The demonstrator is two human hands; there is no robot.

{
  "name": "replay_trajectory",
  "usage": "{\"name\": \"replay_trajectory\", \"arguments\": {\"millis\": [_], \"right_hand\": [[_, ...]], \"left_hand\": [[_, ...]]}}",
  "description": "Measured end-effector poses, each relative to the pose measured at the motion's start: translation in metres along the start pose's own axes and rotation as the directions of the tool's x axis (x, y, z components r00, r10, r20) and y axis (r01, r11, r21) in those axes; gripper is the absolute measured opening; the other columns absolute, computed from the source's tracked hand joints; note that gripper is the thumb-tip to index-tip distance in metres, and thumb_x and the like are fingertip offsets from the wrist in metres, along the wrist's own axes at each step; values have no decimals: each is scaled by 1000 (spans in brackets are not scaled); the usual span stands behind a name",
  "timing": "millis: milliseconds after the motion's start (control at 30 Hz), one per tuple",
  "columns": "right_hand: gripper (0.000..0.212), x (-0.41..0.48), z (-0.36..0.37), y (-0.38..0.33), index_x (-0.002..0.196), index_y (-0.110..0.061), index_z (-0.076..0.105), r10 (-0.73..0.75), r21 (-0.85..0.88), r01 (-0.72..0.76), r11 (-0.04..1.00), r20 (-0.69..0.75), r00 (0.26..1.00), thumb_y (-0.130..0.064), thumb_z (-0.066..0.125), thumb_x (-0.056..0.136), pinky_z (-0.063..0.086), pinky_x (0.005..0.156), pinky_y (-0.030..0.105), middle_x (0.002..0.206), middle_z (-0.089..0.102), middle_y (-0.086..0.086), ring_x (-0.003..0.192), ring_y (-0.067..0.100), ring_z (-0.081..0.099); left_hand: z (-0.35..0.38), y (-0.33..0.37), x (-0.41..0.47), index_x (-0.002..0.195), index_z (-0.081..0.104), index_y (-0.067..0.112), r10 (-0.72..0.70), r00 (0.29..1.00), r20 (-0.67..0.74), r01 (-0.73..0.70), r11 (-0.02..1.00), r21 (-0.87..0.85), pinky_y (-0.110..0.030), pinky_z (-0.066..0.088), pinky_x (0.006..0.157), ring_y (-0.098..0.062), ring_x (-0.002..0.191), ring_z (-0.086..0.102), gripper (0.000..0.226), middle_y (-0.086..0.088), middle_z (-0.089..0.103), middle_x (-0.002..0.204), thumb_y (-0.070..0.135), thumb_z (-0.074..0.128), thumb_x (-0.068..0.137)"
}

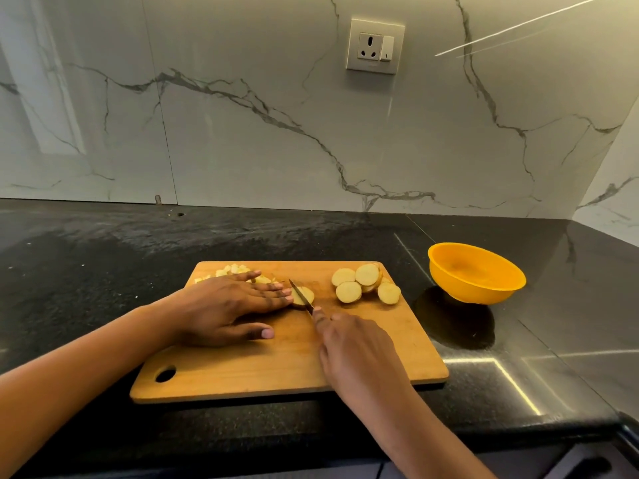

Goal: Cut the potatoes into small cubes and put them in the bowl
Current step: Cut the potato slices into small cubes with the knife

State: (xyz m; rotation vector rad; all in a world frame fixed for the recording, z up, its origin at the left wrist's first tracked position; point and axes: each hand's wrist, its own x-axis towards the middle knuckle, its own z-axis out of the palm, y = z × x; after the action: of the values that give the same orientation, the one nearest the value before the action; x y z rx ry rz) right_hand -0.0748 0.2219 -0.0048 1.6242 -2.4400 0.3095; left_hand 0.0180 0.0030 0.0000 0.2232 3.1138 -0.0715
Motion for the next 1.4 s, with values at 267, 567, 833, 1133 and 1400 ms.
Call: {"name": "replay_trajectory", "arguments": {"millis": [267, 567, 833, 1133, 1400], "right_hand": [[50, -37, -10, 9, 149, -28, 25, -3, 85, 11, 996, -99, 995, -32, 36, 100, 23, 52, 16, 106, 53, -8, 78, 8, 40], [49, -15, 8, 5, 147, -30, 29, 76, 148, -44, 988, -216, 973, -32, 37, 99, 41, 68, 23, 105, 51, -10, 87, 9, 53], [47, -12, 3, 3, 146, -33, 31, 41, 146, -12, 989, -198, 979, -33, 38, 99, 23, 51, 15, 92, 41, -14, 77, 8, 45], [54, 11, 2, -9, 149, -19, 20, -12, -47, 12, 999, 5, 1000, -25, 42, 100, 34, 69, 26, 120, 50, 3, 93, 15, 49], [52, -41, -12, 3, 150, -30, 17, -5, 76, 7, 997, -25, 1000, -34, 33, 101, 23, 55, 15, 110, 50, -9, 81, 9, 40]], "left_hand": [[2, 1, -3, 144, 9, 39, -6, 999, -33, 8, 999, 48, -16, -17, 110, 14, 137, -6, 73, 21, 10, 152, 76, -4, 82], [2, 5, -8, 143, 17, 43, -29, 997, -75, 37, 994, 106, -25, -15, 113, 4, 141, 3, 67, 22, 20, 149, 73, -4, 86], [2, 6, -7, 143, 12, 44, -36, 996, -82, 48, 988, 146, -27, -21, 108, 2, 141, -2, 68, 22, 12, 150, 73, -6, 84], [2, 3, -7, 145, 15, 43, -6, 997, -81, 17, 990, 137, -32, -15, 114, -1, 142, 9, 66, 17, 19, 150, 72, -3, 88], [5, 1, -4, 144, 14, 44, -4, 997, -82, 14, 991, 131, -31, -15, 114, 1, 142, 7, 66, 21, 17, 150, 72, -3, 87]]}}
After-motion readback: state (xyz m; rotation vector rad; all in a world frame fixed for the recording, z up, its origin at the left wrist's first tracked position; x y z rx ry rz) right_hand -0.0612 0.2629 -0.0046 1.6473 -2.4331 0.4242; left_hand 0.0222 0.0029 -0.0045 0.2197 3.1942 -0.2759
